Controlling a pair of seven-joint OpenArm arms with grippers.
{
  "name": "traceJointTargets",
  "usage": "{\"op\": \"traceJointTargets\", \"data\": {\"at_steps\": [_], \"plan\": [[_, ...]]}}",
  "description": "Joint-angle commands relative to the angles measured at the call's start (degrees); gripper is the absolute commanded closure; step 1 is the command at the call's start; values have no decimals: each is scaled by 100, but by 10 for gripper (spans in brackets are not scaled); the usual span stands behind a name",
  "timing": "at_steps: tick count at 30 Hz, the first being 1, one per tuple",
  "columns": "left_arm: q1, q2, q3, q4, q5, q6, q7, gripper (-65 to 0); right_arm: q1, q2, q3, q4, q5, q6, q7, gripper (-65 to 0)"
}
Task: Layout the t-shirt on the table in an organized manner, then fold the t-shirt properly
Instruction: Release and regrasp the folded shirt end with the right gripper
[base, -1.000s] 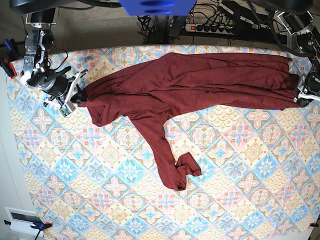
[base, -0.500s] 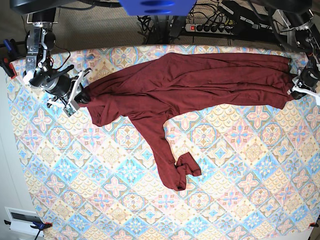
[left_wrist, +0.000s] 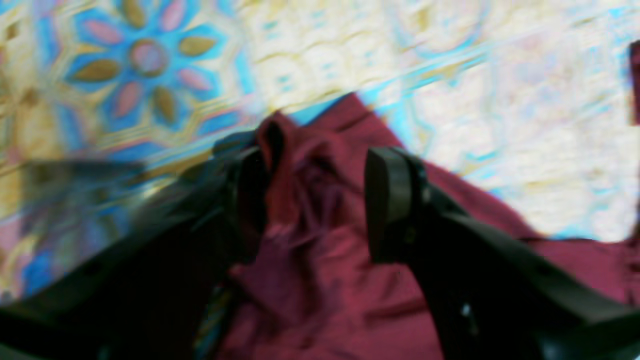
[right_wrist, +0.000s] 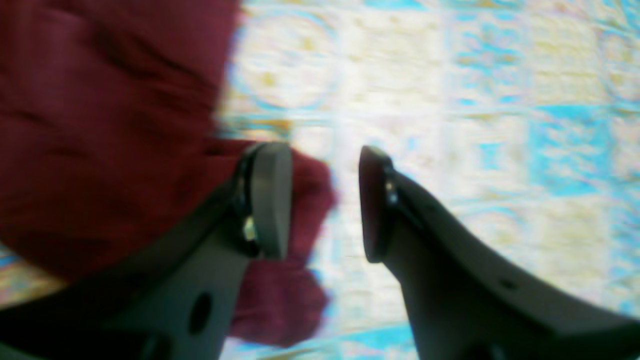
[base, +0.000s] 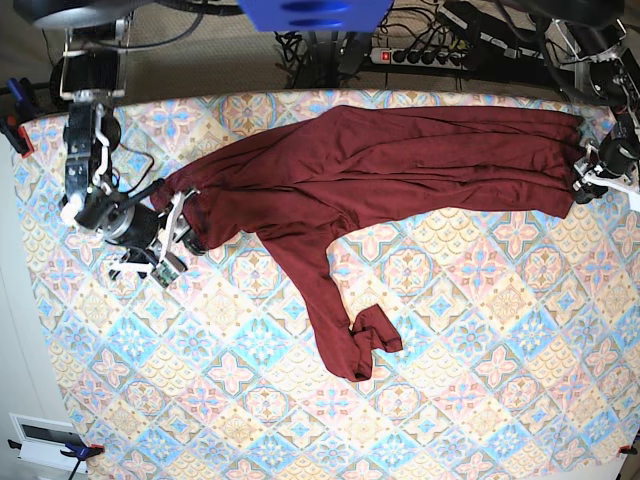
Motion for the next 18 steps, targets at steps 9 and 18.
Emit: {"op": "traceJointTargets", "data": {"at_steps": [9,18], "plan": [[-39,-157,-62,99,-330,-18,-86,-304,738,-197,-199,-1503,-368,-14,527,-220],[-162,-157,-62,99,-330,-18,-77,-304,729,-197,-199,-2329,-377,-14,676,-218]]}}
